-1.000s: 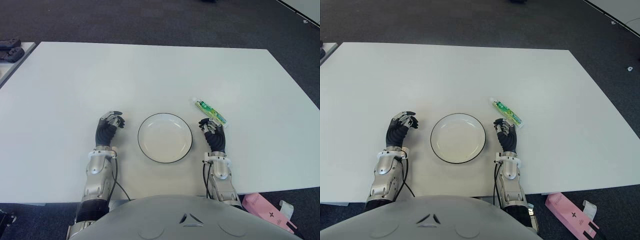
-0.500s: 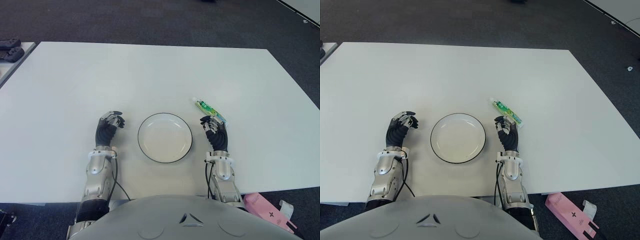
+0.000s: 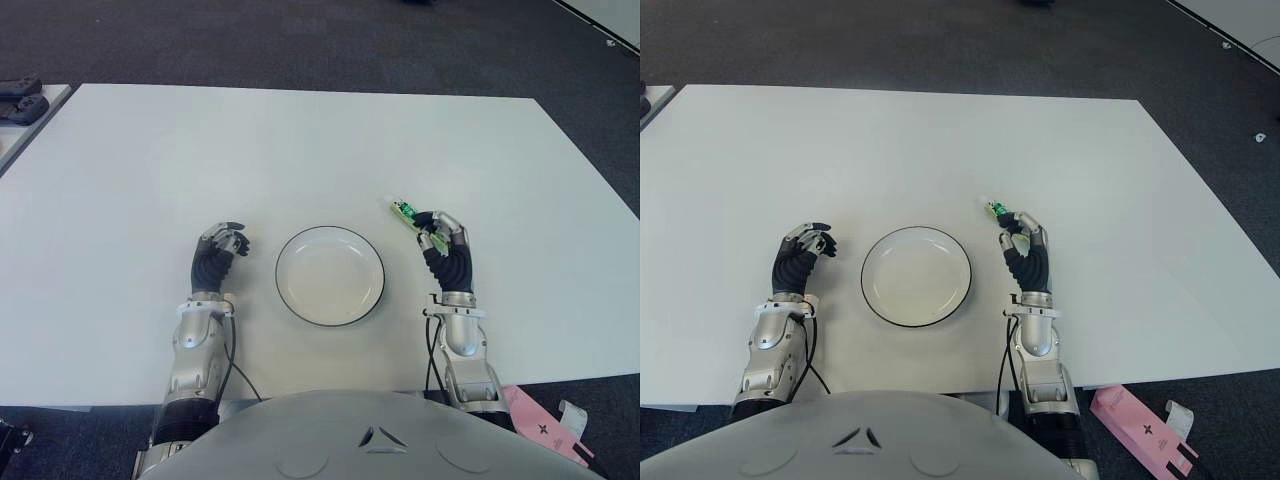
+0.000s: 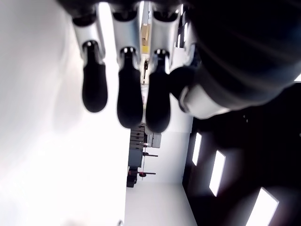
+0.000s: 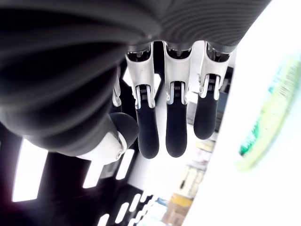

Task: Put the toothpaste on the table into the plate.

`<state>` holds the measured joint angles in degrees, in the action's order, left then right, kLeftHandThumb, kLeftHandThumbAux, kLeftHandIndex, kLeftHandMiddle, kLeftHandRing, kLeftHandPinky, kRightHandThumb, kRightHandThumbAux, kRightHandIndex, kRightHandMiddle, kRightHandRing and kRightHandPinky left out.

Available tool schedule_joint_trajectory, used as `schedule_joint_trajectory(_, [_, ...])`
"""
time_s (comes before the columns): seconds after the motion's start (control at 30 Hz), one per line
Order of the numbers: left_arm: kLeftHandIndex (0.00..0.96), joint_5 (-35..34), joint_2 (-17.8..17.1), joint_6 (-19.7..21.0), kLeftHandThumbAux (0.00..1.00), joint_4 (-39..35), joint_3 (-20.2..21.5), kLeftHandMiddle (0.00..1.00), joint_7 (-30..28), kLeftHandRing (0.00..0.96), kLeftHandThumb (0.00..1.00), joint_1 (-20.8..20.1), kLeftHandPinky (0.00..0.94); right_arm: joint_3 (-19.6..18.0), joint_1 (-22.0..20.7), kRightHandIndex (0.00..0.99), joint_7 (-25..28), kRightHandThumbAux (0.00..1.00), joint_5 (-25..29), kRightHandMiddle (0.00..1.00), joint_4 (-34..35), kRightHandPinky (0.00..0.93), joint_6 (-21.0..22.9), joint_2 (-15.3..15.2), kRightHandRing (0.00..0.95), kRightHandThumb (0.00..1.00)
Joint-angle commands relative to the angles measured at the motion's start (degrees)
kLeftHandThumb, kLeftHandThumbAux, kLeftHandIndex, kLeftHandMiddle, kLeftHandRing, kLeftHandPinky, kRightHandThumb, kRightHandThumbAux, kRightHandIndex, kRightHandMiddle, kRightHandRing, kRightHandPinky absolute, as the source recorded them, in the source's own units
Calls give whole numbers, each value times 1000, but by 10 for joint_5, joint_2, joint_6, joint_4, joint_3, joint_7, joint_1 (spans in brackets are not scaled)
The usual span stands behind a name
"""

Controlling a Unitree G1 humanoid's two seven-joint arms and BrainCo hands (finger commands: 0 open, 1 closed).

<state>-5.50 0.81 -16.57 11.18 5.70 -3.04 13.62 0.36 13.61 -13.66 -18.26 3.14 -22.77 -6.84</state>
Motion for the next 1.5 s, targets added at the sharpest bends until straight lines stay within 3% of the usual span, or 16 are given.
schedule_joint_trajectory(0.03, [431,5,3,18,719,23,-2,593,6,594,703,10,566,-17,-32,412,1,732,-14,416,7,366,-3,-22,397,706])
schedule_joint_trajectory(0.27, [431,0,4,17,719,24,-1,595,3,595,703,10,568,-28,-68,409,-4,728,-25,394,-5,360,-30,-48,377,702])
schedule_joint_trajectory(0.5, [431,1,5,27,720,20,0,592,8,597,703,10,571,-32,-114,404,-25,723,-69,281,-42,258,-45,-76,282,699])
schedule_joint_trajectory(0.6, [431,1,5,30,720,17,0,593,8,599,703,10,572,-36,-136,218,-24,626,-86,179,-58,170,-28,-94,185,616])
schedule_joint_trajectory(0.9, [431,0,5,39,720,8,0,595,11,599,704,14,570,-28,-193,34,-8,465,-104,21,-110,27,-4,-134,22,535])
schedule_joint_trajectory(1.13, [432,0,5,36,720,5,0,600,9,603,704,18,580,-7,-225,2,36,358,-111,1,-146,2,44,-156,1,523])
schedule_joint_trajectory(1.33, [432,3,7,44,720,-2,0,610,15,609,703,21,587,22,-287,0,41,278,-128,0,-263,0,46,-176,0,531])
schedule_joint_trajectory(1.5, [432,-5,9,43,720,-5,2,614,10,611,703,23,585,50,-304,0,49,213,-158,0,-272,0,68,-193,0,531])
